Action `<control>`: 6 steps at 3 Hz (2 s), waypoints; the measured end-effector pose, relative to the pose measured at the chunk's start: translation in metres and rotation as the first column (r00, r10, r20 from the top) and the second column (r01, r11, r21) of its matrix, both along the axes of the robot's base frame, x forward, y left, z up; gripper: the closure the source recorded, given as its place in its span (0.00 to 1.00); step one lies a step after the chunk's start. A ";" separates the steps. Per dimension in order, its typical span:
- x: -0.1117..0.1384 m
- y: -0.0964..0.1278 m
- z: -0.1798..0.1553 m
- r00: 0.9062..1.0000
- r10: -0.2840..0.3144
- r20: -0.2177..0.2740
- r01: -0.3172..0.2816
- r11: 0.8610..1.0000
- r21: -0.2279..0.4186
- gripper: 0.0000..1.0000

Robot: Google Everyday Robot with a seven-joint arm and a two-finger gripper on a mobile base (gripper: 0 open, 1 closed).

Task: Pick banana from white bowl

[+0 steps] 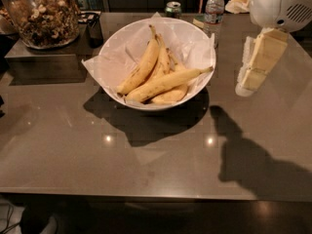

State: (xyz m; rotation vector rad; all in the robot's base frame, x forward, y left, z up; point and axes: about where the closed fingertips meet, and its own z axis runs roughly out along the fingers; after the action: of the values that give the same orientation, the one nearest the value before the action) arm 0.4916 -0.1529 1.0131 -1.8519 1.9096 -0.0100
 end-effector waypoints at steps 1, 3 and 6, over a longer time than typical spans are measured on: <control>0.012 0.017 -0.009 0.997 0.076 -0.032 -0.071 0.989 0.128 0.00; 0.036 0.045 -0.019 0.982 0.178 -0.071 -0.155 0.957 0.244 0.14; 0.053 0.059 -0.042 0.974 0.205 -0.097 -0.172 0.948 0.269 0.18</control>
Offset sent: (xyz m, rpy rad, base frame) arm 0.0548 0.0715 -0.0279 0.3417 0.1684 0.2841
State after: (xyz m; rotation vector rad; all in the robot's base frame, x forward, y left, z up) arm 0.5449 -0.0938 0.9711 -1.8814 1.7082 0.4074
